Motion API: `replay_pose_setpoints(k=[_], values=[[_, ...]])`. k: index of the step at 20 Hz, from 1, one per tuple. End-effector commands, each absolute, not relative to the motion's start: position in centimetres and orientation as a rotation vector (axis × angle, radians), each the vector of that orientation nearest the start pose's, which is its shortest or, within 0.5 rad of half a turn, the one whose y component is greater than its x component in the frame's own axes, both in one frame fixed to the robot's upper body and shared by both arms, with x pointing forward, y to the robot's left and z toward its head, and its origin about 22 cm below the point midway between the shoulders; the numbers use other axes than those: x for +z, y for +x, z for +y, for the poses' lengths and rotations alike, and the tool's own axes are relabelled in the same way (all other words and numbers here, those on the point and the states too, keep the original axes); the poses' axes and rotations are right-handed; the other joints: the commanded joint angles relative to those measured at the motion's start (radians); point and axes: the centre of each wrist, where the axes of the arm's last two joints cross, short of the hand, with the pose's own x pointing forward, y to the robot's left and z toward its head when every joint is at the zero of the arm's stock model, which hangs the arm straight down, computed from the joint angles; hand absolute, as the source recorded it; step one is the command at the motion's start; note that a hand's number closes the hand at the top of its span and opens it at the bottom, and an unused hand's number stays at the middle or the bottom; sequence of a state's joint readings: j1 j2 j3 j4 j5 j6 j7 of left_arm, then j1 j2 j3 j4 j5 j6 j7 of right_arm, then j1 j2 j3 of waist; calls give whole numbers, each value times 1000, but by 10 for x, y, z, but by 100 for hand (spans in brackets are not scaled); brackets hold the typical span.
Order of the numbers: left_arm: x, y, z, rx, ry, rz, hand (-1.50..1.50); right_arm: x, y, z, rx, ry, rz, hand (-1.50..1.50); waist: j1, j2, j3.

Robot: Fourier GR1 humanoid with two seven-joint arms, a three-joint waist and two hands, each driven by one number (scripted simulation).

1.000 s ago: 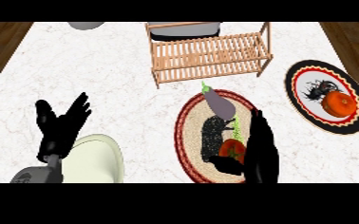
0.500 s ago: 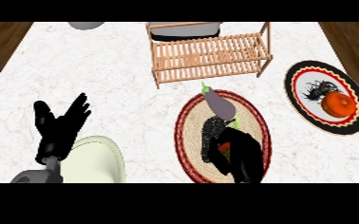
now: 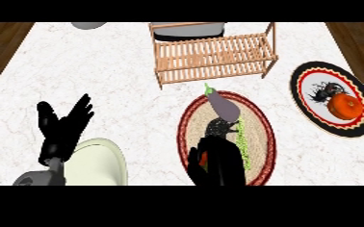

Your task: Pick the tomato from the placemat and place it in the tiered shelf

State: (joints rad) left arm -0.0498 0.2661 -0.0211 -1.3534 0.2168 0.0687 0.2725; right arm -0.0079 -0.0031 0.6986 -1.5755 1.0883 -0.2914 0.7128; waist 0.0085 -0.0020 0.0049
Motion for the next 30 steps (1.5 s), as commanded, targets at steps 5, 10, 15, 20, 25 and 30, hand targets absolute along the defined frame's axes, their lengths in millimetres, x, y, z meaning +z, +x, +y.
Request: replay_pose_setpoints(k=[5,10,15,20,25,30], values=[[-38,257,285,33,99,-1109,0,87,191,-24,1101,-493,-1490,150,2,4,-6],[-29,247,297,42,90,-1112,0,158,186,-26,942,-576,-1627,150,2,-1,-6],[-22,251,284,60,88,-1113,0,226,178,-42,780,-682,-1684,150,-3,-4,-6],[-21,246,295,45,95,-1107,0,270,189,-47,720,-747,-1696,150,-5,-5,-6],[-26,251,296,46,128,-1127,0,313,226,-63,648,-728,-1692,150,-8,-2,-6],[-32,248,280,51,89,-1114,0,348,267,-71,566,-748,-1687,150,-1,1,-6]])
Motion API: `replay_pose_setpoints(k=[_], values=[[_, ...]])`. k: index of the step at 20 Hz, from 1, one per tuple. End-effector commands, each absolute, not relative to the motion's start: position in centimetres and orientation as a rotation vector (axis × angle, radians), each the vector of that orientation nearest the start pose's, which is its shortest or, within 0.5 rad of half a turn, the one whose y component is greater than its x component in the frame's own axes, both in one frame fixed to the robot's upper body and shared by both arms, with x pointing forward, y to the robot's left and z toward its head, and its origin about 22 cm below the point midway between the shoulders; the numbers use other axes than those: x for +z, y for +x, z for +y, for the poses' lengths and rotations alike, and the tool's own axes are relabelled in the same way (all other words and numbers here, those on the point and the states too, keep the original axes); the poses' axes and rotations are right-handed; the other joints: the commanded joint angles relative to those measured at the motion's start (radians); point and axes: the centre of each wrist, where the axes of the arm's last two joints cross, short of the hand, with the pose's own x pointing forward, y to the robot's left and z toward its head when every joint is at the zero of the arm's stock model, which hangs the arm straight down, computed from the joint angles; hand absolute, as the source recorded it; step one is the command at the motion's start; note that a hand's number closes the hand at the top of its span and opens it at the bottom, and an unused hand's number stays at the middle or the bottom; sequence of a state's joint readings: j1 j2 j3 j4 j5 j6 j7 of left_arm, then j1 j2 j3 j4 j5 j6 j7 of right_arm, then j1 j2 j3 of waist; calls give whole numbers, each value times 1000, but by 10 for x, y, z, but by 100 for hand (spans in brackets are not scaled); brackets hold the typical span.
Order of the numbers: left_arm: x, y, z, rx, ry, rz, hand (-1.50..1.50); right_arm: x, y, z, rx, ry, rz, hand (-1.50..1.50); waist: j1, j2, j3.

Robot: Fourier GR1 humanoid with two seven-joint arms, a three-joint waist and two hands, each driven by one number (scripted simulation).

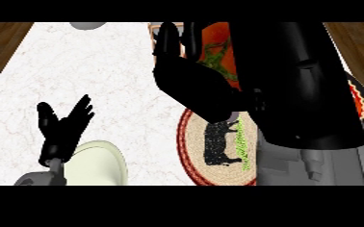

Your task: Pick the tomato from the placemat and place it in the tiered shelf

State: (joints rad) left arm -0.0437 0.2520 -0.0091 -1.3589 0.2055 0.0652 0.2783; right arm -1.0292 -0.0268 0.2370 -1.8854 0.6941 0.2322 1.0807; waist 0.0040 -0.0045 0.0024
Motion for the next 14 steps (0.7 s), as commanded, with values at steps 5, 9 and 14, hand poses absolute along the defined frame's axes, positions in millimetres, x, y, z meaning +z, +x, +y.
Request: replay_pose_setpoints(k=[5,9,14], values=[[-21,250,292,44,68,-1112,0,364,301,-94,581,-794,-1672,150,6,4,-3],[-28,245,292,38,86,-1112,0,383,336,-117,602,-754,-1680,150,11,7,-3],[-47,243,292,47,94,-1125,0,363,357,-116,702,-771,-1625,150,4,8,-3]])
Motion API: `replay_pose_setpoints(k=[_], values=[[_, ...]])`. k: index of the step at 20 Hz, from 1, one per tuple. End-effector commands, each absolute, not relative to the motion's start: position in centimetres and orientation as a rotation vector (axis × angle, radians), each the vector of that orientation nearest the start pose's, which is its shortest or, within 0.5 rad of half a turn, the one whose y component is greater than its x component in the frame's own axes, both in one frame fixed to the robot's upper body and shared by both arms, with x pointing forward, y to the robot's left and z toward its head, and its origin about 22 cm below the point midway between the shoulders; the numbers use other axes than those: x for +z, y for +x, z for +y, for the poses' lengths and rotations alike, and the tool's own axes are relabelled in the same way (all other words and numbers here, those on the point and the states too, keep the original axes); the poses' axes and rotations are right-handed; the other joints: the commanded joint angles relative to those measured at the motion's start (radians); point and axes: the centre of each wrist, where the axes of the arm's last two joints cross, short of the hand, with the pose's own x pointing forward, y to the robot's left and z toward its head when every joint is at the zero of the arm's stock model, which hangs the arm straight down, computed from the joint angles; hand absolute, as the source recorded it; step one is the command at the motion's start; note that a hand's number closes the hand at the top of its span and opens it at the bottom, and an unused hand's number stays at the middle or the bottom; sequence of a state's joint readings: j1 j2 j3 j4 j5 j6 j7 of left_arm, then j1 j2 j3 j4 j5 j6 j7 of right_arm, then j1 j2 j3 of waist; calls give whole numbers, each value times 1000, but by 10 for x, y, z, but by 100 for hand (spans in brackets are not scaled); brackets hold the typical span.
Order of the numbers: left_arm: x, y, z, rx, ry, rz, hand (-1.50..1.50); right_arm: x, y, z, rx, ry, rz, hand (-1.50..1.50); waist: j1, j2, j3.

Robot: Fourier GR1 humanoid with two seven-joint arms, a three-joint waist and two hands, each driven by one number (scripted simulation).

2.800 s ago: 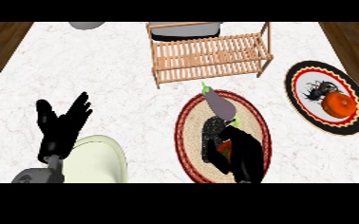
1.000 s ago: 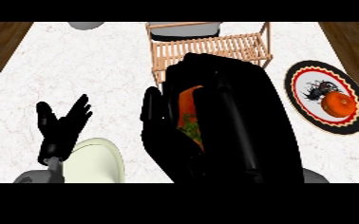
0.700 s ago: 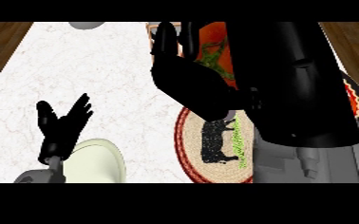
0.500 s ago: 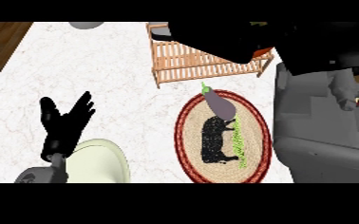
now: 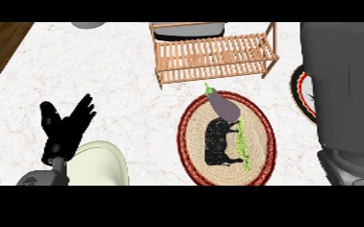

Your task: Pick the tomato from the placemat and place it in the tiered shelf

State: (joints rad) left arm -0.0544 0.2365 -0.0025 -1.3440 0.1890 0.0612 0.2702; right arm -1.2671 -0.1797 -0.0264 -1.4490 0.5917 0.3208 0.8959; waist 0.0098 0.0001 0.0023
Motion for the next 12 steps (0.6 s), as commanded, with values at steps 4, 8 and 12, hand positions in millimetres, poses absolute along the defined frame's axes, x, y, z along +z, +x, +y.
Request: replay_pose_setpoints(k=[4,8,12], values=[[-27,252,297,36,71,-1103,0,337,385,-107,764,-816,-1616,150,10,6,-3],[-32,252,288,3,83,-1117,0,321,404,-106,726,-854,-1636,150,9,6,-3],[-24,249,296,23,80,-1118,0,335,412,-114,723,-834,-1620,150,4,2,-3]])
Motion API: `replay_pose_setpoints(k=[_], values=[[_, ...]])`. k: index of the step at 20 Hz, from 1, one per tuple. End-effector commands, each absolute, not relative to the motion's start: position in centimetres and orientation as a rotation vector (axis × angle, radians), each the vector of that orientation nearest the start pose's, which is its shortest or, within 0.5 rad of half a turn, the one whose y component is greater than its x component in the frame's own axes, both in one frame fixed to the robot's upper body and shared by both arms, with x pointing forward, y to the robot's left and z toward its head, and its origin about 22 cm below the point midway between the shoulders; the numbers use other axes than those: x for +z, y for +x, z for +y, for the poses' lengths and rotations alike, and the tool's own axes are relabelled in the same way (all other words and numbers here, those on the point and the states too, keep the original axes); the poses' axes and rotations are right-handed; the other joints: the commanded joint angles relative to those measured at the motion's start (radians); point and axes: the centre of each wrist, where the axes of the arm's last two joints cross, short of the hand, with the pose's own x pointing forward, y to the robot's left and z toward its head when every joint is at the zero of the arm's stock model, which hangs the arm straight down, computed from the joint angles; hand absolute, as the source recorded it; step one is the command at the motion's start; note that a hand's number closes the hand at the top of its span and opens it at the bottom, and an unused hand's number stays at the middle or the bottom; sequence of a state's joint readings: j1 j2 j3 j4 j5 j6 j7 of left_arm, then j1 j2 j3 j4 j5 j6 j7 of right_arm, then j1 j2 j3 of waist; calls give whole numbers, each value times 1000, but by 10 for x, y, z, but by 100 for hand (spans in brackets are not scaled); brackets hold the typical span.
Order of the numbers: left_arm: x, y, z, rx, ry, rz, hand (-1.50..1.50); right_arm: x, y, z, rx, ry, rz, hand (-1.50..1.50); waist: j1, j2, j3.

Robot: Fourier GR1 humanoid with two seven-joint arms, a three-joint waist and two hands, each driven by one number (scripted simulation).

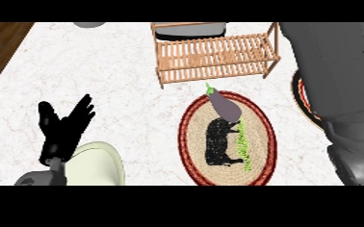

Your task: Pick the tomato from the placemat and place it in the tiered shelf

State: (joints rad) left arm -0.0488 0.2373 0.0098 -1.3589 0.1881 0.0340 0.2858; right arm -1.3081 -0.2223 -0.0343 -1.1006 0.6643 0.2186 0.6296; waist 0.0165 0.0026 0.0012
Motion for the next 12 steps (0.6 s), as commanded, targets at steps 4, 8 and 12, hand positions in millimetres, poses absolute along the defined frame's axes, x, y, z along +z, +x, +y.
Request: replay_pose_setpoints(k=[4,8,12], values=[[-21,256,290,24,96,-1132,0,312,431,-110,725,-859,-1638,150,3,3,-2],[-14,263,297,32,102,-1130,0,320,438,-107,725,-838,-1678,150,3,3,-2],[-31,263,285,39,84,-1115,0,332,445,-134,720,-780,-1729,150,-2,4,-2]])
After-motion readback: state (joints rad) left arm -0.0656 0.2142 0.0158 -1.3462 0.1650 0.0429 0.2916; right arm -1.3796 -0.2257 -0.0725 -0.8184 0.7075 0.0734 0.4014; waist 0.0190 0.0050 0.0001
